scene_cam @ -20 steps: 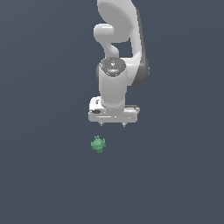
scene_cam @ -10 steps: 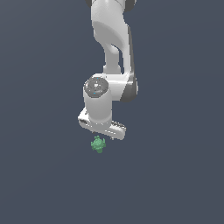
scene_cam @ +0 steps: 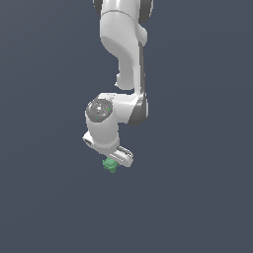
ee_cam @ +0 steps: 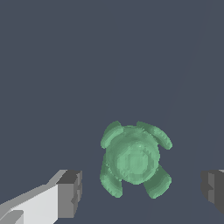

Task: Pick up the object and move it to a goal position.

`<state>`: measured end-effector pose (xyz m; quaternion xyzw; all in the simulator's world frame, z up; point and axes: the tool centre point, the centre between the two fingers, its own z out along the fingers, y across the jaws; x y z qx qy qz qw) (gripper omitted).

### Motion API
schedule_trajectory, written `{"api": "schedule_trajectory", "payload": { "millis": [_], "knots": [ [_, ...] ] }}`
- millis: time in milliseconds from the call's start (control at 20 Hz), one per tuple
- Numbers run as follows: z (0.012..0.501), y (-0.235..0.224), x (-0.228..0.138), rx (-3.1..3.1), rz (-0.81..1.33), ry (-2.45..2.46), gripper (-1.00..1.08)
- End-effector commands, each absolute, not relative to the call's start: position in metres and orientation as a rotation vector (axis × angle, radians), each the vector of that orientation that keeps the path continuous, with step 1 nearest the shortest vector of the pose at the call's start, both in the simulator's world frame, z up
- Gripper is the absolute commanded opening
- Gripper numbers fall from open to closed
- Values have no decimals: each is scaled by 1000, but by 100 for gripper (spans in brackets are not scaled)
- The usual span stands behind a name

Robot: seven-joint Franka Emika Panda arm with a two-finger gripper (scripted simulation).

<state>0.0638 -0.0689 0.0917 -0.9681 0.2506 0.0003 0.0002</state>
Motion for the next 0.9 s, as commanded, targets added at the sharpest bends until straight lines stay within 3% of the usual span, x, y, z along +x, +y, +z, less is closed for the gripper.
{"api": "schedule_trajectory", "payload": {
  "millis": [0, 850],
  "knots": [
    [90, -71, 65, -3036, 0, 809, 100],
    [39, -71, 64, -3035, 0, 812, 100]
  ]
}}
